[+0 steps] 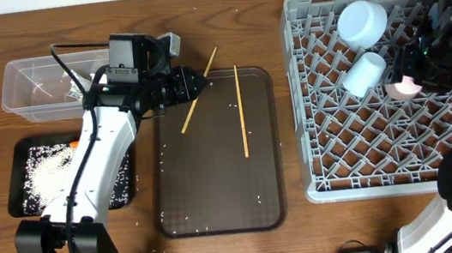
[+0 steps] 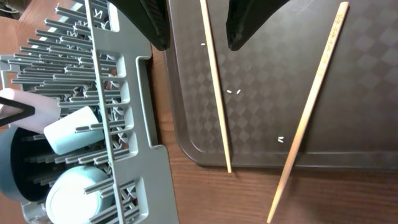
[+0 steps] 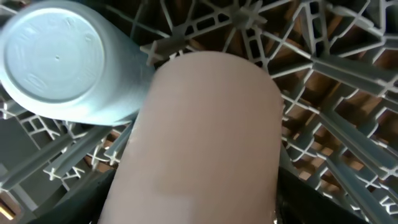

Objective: Sort waste into correct bins and load items into the dishwasher rack
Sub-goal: 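Place the pink cup upside down in the rack with the right gripper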

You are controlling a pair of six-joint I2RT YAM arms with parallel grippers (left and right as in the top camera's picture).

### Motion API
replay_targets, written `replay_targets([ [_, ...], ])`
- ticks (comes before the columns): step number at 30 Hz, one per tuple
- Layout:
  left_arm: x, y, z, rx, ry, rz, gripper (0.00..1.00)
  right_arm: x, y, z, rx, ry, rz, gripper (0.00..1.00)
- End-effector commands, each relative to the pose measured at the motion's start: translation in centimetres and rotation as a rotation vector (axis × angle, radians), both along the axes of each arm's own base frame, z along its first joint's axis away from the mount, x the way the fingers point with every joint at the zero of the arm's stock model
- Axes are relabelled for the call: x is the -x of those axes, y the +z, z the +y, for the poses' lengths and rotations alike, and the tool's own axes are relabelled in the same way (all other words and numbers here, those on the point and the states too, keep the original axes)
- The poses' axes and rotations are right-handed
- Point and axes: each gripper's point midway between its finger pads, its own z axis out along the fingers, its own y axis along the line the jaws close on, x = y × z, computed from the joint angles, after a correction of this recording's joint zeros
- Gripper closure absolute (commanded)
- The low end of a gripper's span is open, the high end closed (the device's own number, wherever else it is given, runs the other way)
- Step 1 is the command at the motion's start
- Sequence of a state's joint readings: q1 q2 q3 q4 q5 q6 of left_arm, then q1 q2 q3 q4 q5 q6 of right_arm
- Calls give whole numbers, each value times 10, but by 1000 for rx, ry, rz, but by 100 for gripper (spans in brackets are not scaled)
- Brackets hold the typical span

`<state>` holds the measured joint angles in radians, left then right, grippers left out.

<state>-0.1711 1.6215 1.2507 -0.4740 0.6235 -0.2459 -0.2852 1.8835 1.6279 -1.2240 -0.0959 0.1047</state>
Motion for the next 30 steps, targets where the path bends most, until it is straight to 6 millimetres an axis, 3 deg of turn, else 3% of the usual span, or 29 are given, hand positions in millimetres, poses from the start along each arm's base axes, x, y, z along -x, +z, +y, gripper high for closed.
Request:
replay_targets([
  [1,1,-3,2,-15,-6,2,68,-13,-4,11,-74,15,-44,32],
  [7,2,-4,2,-16,-5,9,68,-14,2,31,-171,62,-63,33],
  [17,2,-3,2,-16,-6,9,68,-4,1,61,-181,134,2,32],
  [24,5,-5,3,-19,-6,24,69,-5,0,58,-164,129,0,32],
  [30,5,-6,3,-19,-6,24,69,-15,7,40,-149,94,-52,32],
])
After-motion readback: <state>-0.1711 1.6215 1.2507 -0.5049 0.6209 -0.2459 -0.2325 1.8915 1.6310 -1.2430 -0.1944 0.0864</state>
